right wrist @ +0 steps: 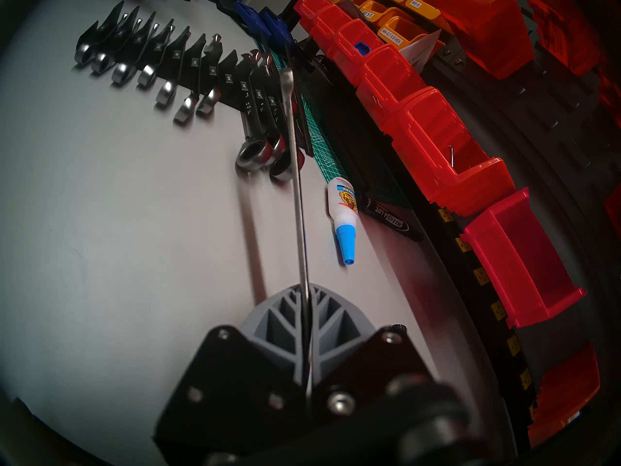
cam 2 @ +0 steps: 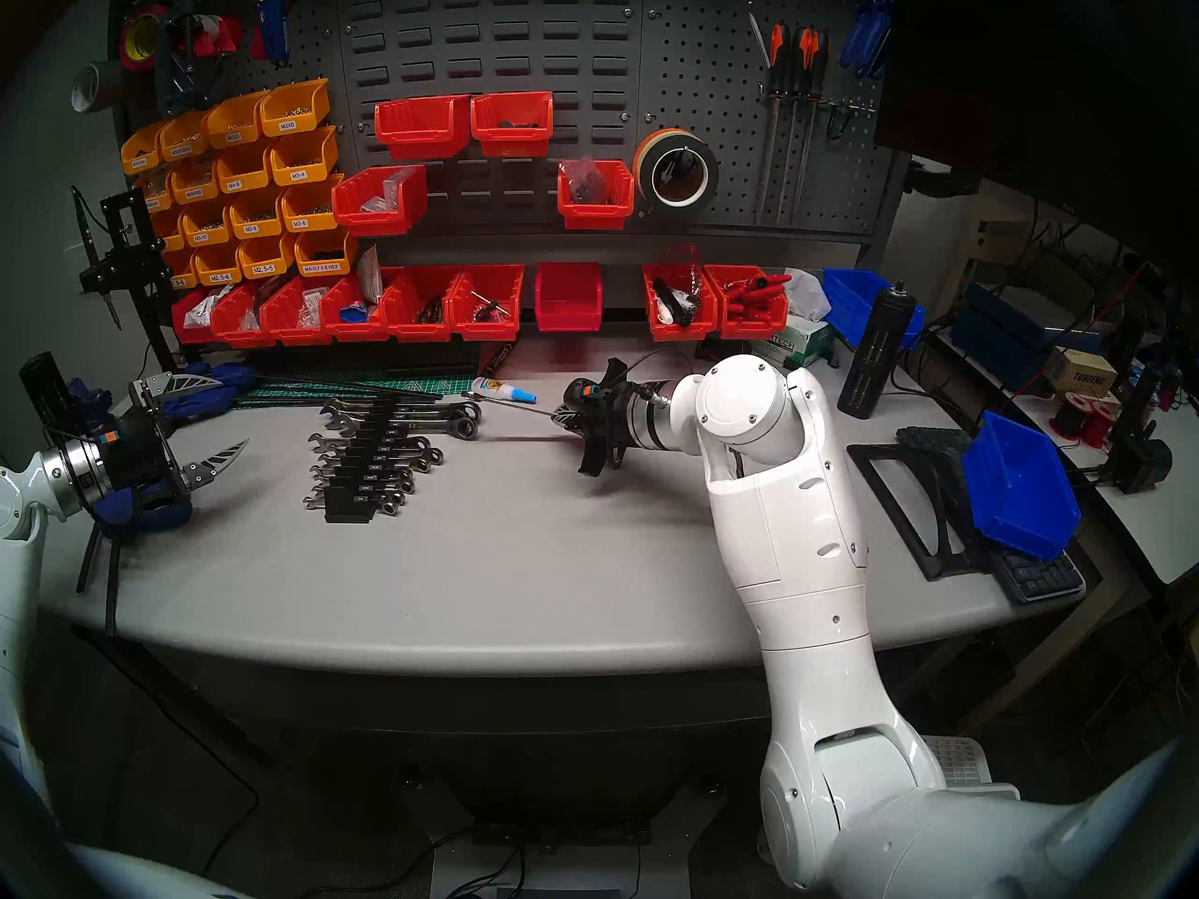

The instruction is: Put the wrenches on the table into the correct slot in the case

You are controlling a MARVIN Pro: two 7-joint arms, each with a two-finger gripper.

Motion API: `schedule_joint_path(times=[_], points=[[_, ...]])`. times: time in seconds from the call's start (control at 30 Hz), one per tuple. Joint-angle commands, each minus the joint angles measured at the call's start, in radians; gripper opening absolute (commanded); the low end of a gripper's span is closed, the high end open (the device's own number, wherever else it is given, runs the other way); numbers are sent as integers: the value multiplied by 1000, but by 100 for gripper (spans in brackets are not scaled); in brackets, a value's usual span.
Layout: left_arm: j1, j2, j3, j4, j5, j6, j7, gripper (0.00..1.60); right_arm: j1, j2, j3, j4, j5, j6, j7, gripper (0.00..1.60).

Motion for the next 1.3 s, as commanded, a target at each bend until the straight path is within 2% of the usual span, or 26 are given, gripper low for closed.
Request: schedule_joint_path(times=[0.0,0.33,0.4,0.73,0.97,1.13,1.2,1.27], points=[[-21,13,-18,-13,-14,2,6,160,52,-33,-8,13,-5,-14,-47,0],[-21,13,-18,-13,-12,1,6,160,105,-73,-50,82,-29,-24,-92,0],[-21,13,-18,-12,-12,1,7,160,135,-78,-65,107,-40,-32,-93,0],[-21,13,-17,-12,-9,-1,7,160,193,-121,-71,83,-56,-12,-73,0],[-21,13,-17,-12,-9,-1,7,160,239,-159,-40,86,-37,43,-23,0],[-21,13,-17,-12,-10,0,7,160,282,-167,-41,120,-28,93,55,0],[-21,13,-18,-12,-11,0,7,160,298,-175,-44,141,-20,124,113,0],[-21,13,-18,-12,-11,0,7,160,298,-178,-45,144,-21,134,127,0]])
